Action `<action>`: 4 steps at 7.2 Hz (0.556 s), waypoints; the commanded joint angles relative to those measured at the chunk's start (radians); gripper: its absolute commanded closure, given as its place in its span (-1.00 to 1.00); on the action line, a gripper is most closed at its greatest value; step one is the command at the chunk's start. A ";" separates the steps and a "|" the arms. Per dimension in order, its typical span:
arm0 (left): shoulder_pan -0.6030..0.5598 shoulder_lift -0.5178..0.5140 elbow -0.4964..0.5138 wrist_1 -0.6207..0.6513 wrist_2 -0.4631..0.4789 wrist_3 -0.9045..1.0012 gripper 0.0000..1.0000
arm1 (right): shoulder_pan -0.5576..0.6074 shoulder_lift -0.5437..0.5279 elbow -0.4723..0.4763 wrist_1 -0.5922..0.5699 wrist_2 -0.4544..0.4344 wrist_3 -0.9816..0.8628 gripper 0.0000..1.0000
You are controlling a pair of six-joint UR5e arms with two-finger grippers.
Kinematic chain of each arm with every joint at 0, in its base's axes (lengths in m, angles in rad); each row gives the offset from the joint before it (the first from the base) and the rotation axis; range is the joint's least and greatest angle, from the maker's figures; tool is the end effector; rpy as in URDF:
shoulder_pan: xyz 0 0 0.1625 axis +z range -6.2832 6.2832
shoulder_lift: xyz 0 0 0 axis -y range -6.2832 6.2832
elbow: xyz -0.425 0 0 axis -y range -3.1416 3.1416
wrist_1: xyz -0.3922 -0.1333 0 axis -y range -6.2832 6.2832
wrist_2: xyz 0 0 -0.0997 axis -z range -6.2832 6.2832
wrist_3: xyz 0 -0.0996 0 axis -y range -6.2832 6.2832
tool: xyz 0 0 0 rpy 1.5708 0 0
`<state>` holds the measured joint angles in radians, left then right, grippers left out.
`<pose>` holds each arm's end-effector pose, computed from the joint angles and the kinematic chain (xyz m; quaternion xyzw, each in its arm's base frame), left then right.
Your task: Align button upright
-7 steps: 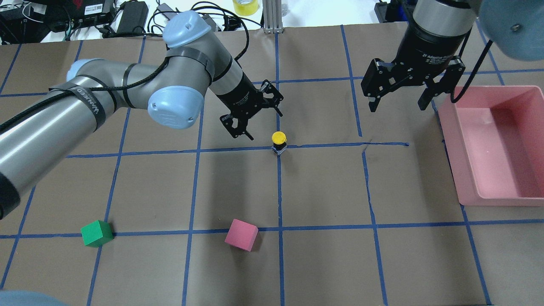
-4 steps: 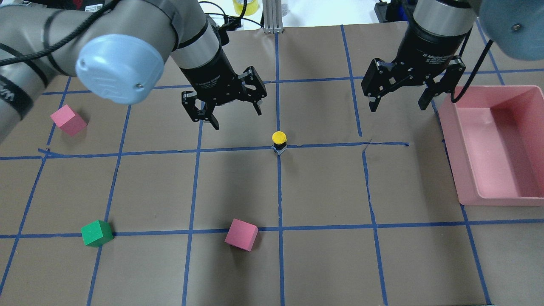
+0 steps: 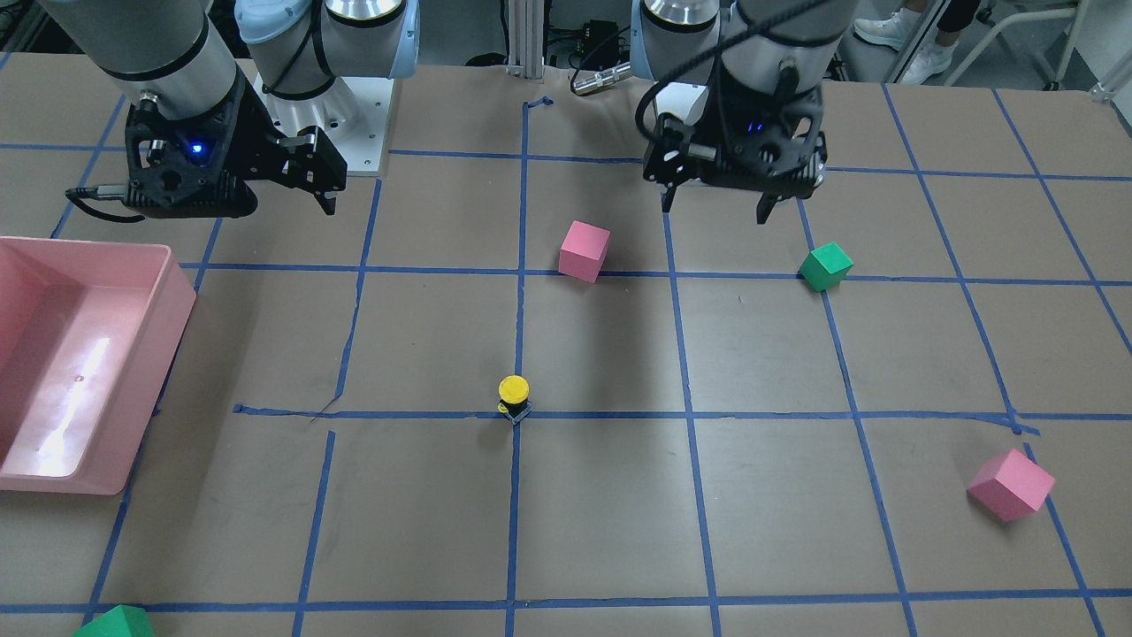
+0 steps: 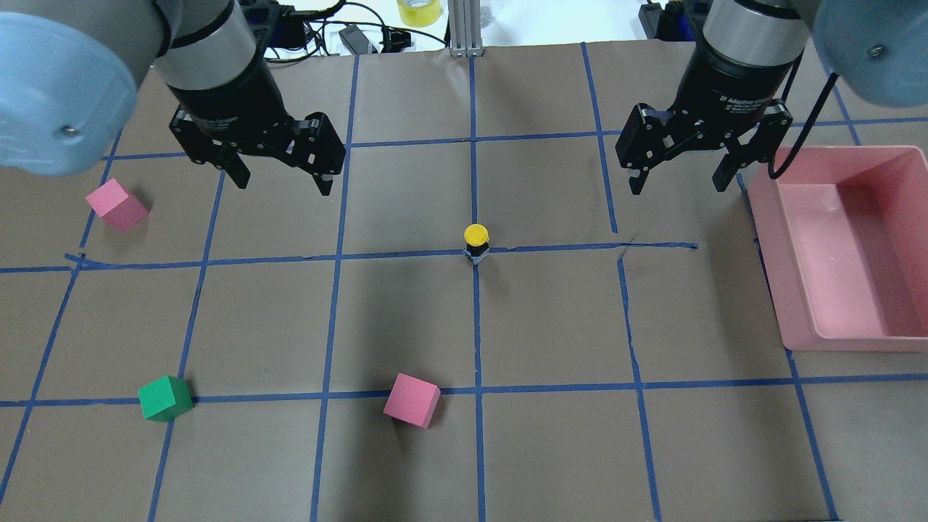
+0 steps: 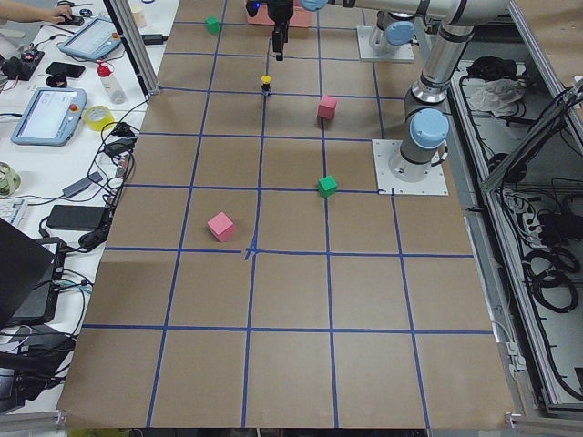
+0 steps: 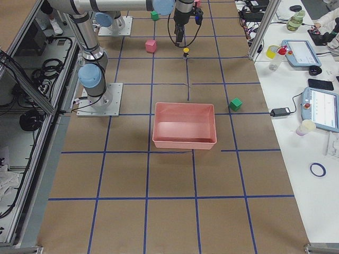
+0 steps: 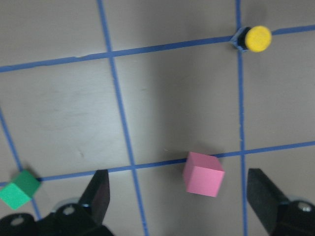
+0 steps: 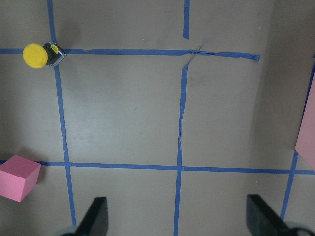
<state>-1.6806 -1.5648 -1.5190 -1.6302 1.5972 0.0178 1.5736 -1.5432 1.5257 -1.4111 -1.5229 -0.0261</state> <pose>-0.1834 -0.4713 0.5104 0.0638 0.9979 0.0002 0.0132 0.1394 -0.4881 0.4816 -0.0127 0.9971 0.0707 0.0247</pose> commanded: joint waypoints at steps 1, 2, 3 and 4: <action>0.002 0.040 -0.021 0.056 0.009 -0.022 -1.00 | 0.000 0.000 0.001 0.000 0.001 0.000 -1.00; 0.004 0.046 -0.041 0.112 0.013 -0.016 -1.00 | -0.001 0.000 0.004 0.000 0.001 0.000 -1.00; 0.005 0.046 -0.058 0.130 0.012 -0.030 -1.00 | 0.000 0.000 0.004 0.000 0.001 0.000 -1.00; 0.028 0.046 -0.047 0.131 0.012 -0.025 -1.00 | 0.000 0.000 0.004 0.000 0.001 0.000 -1.00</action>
<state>-1.6698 -1.5199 -1.5660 -1.5135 1.6091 -0.0067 1.5734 -1.5432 1.5289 -1.4112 -1.5217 -0.0261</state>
